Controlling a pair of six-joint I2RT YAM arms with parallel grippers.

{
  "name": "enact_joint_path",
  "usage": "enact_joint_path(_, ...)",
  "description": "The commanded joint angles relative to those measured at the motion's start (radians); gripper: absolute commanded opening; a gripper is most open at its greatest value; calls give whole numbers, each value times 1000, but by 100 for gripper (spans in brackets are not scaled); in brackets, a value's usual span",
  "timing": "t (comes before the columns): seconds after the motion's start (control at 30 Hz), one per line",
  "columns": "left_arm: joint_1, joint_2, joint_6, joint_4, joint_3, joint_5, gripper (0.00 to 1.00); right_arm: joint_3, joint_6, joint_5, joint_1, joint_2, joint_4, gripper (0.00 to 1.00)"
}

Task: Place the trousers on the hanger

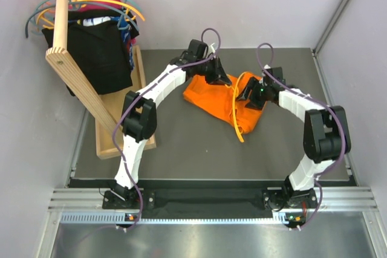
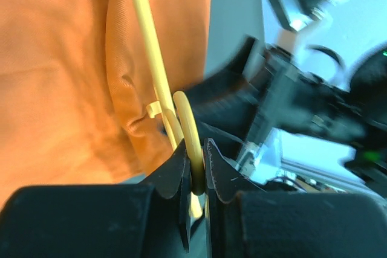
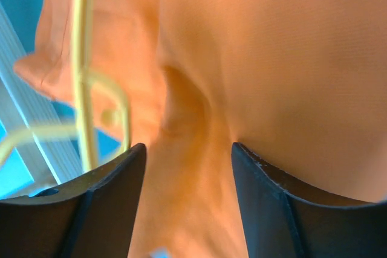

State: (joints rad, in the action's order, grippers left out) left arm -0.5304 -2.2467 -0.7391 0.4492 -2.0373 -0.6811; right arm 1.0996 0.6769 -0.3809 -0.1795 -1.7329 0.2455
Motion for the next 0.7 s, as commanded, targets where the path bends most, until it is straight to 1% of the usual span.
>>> enact_joint_path(0.0,-29,30,37,8,-49,-5,0,49,-108,-75,-3,125,113,64)
enact_joint_path(0.17,-33,19,17,8,-64,3,0,57,-152,-134,40,159,117,66)
enact_joint_path(0.27,-36,12,15,14,-86,12,0,37,-174,-162,49,202,81,66)
enact_joint_path(0.33,-43,9,21,26,-101,41,0,11,-140,-216,45,213,22,66)
enact_joint_path(0.4,-54,7,29,48,-112,66,0,-36,-97,-223,35,242,-41,65)
enact_joint_path(0.6,-71,16,32,62,-113,126,0,-122,-57,-204,9,266,-117,52)
enact_joint_path(0.63,-72,16,30,60,-115,127,0,-130,-53,-194,3,268,-145,47)
enact_joint_path(0.67,-72,18,27,60,-116,135,0,-139,-45,-187,0,271,-161,45)
